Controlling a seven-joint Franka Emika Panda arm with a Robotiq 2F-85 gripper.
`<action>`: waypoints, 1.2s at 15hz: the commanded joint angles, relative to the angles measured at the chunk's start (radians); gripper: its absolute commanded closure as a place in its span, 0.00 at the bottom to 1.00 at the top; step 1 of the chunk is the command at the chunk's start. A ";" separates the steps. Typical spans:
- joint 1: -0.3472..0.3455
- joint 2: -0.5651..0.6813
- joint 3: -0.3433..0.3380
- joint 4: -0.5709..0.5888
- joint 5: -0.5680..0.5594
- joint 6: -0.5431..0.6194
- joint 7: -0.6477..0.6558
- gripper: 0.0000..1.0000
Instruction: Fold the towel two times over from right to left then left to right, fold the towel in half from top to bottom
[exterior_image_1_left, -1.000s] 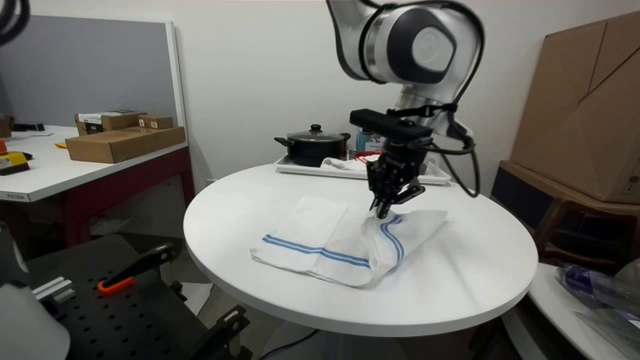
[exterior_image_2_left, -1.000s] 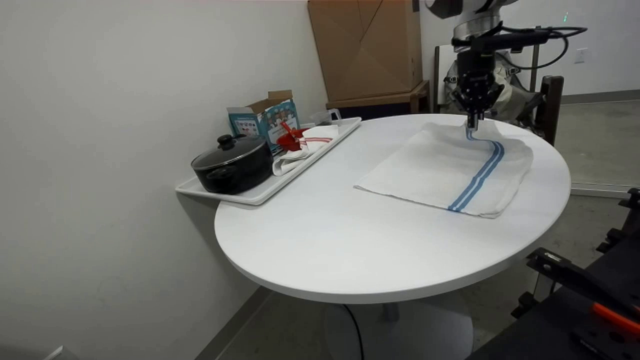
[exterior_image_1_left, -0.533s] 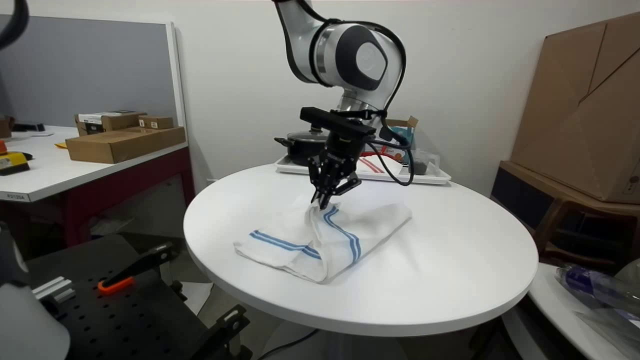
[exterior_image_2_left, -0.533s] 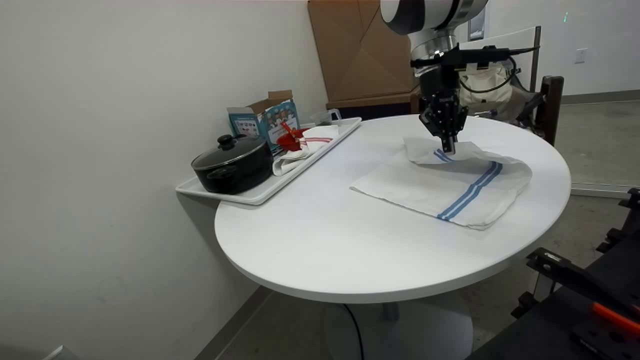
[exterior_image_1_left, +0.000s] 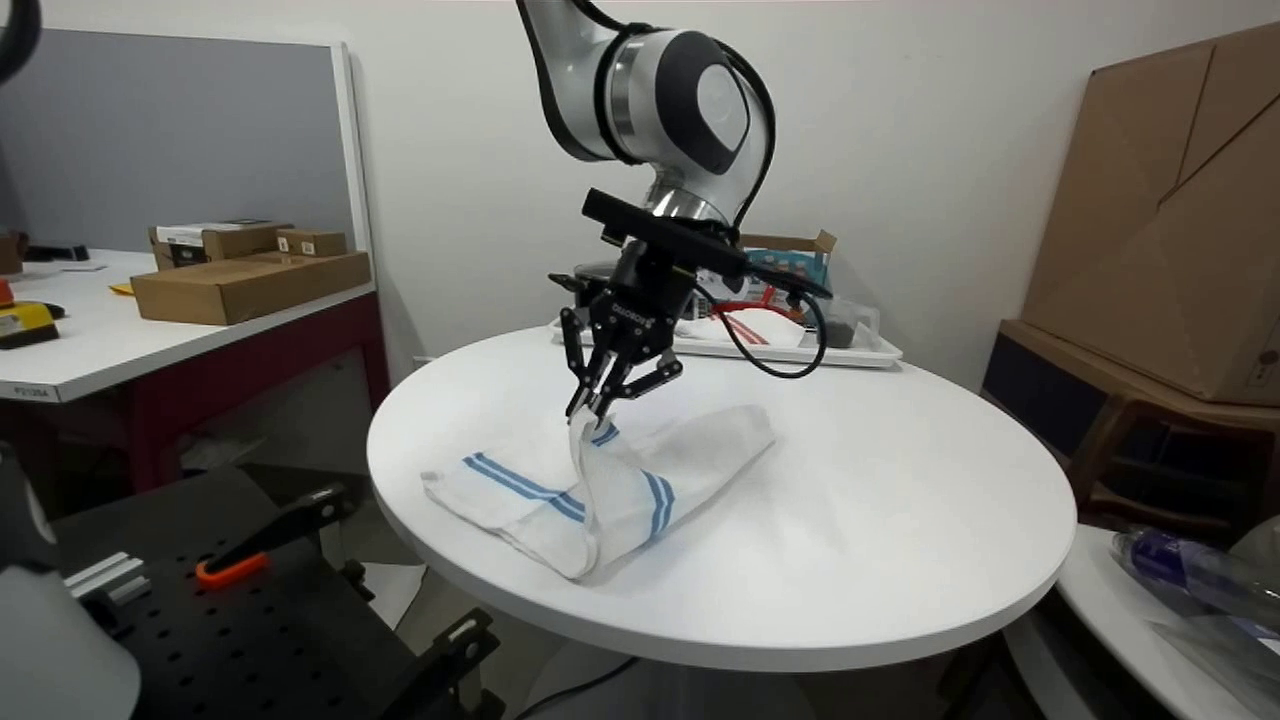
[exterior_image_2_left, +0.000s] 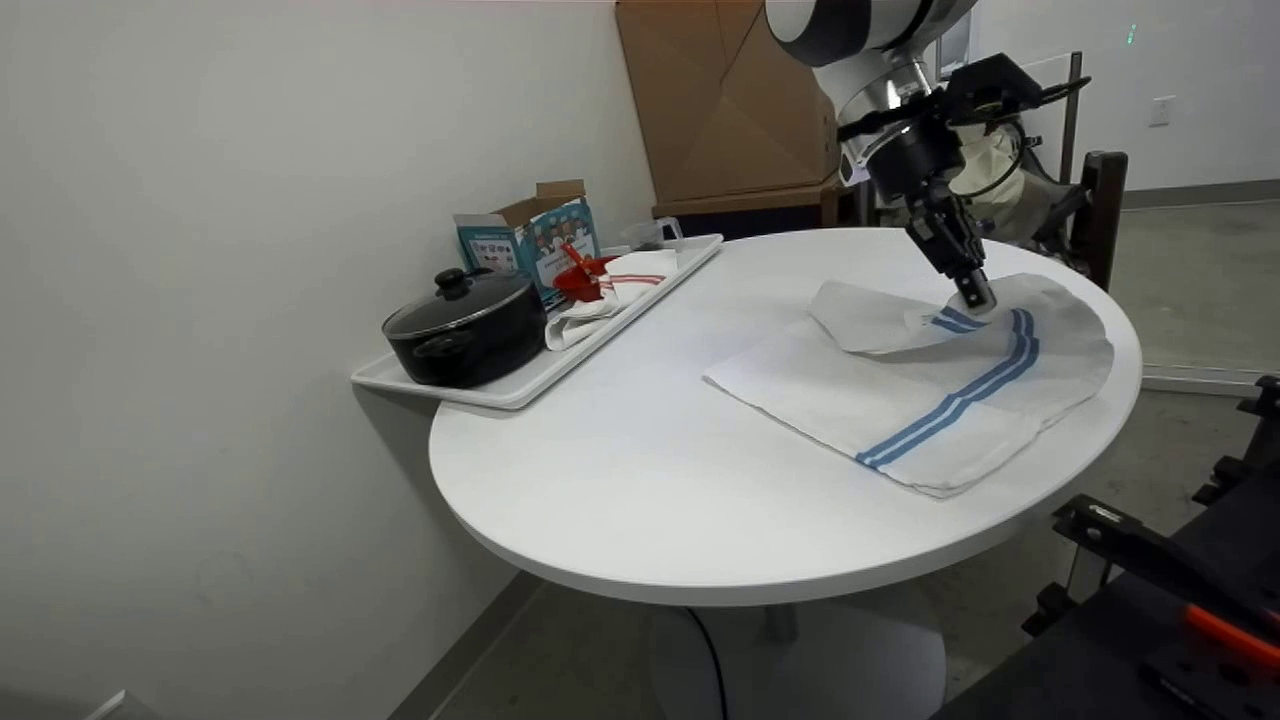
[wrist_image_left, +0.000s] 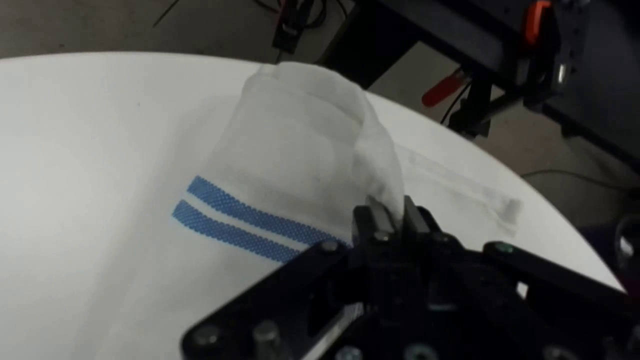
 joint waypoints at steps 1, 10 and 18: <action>0.012 -0.050 0.007 -0.056 -0.073 -0.071 -0.121 0.98; 0.032 -0.047 -0.010 -0.059 -0.155 -0.016 -0.041 0.31; 0.033 -0.063 -0.034 -0.068 -0.176 0.085 0.110 0.00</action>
